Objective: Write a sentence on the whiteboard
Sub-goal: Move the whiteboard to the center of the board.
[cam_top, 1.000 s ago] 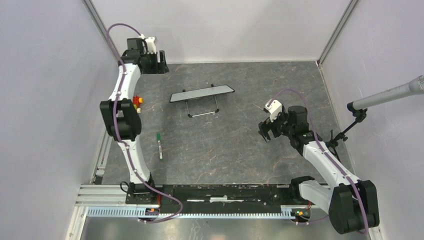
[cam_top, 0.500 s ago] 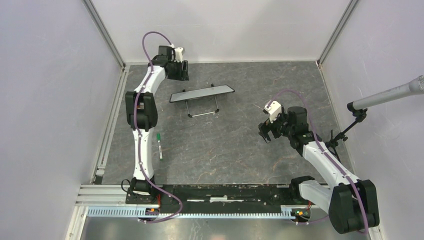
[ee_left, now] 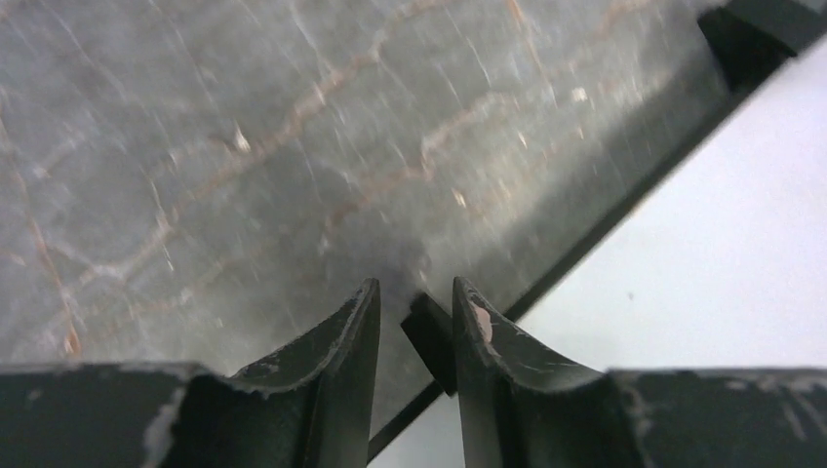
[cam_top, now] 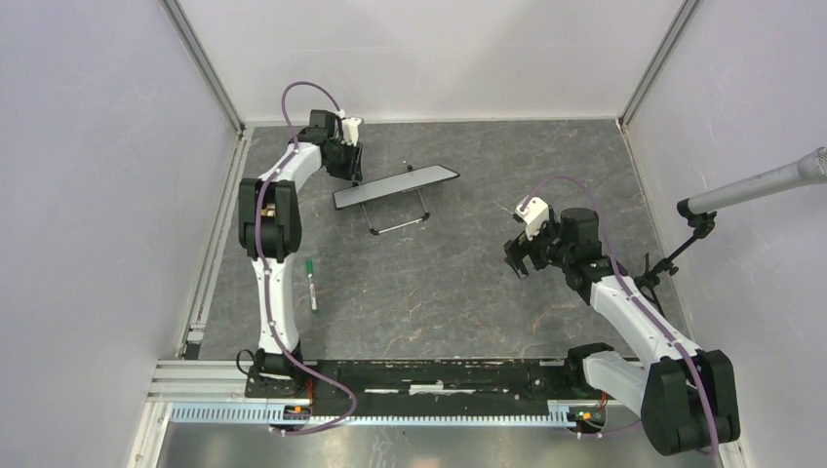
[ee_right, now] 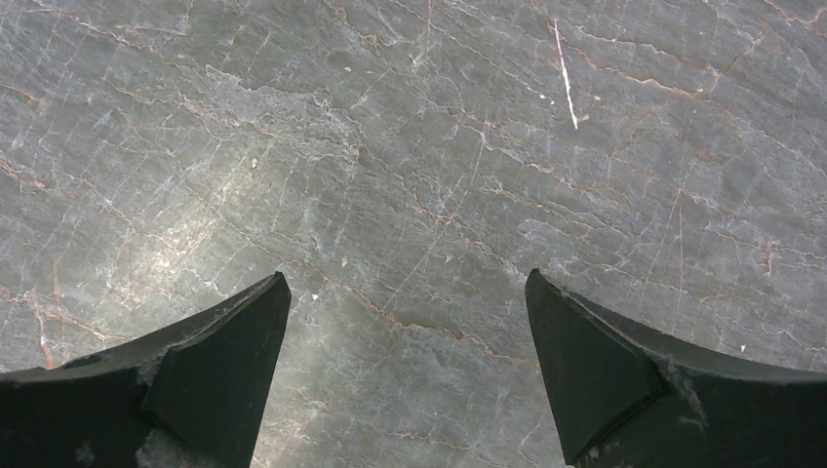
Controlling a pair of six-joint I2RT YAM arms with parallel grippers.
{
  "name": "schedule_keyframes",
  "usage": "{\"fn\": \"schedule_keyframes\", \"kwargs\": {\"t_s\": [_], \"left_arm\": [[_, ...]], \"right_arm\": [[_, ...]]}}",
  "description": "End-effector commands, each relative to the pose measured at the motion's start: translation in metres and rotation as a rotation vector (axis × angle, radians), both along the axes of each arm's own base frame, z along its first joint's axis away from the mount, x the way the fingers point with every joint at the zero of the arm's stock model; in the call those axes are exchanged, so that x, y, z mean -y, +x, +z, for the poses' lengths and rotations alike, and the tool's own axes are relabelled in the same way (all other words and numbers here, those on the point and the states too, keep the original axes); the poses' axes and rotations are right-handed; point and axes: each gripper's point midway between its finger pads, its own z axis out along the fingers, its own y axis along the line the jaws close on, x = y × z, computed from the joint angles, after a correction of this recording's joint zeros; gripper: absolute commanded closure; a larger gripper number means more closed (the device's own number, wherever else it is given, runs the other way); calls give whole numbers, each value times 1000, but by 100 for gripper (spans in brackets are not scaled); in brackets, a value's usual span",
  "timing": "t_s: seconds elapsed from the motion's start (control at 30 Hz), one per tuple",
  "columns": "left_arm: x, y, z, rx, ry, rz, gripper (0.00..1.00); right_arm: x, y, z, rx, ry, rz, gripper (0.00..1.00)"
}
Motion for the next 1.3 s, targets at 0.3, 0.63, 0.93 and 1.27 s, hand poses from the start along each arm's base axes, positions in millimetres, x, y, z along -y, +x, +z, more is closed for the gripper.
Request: {"fn": "schedule_keyframes", "kwargs": {"t_s": [0.3,0.63,0.93,1.27], "left_arm": [[2,-106,28,-33,-13,-172,70],[22,-181,12,-126,-50,-314,73],[14,-176,33,10,64,-454,58],[4,-114,51,208,181,-830,39]], "right_arm": [[1,3,8,35,-4,-2,3],[-2,1,9,38,8,12,3],[0,1,11,48,9,9,3],[-1,-1,12,54,22,22,3]]}}
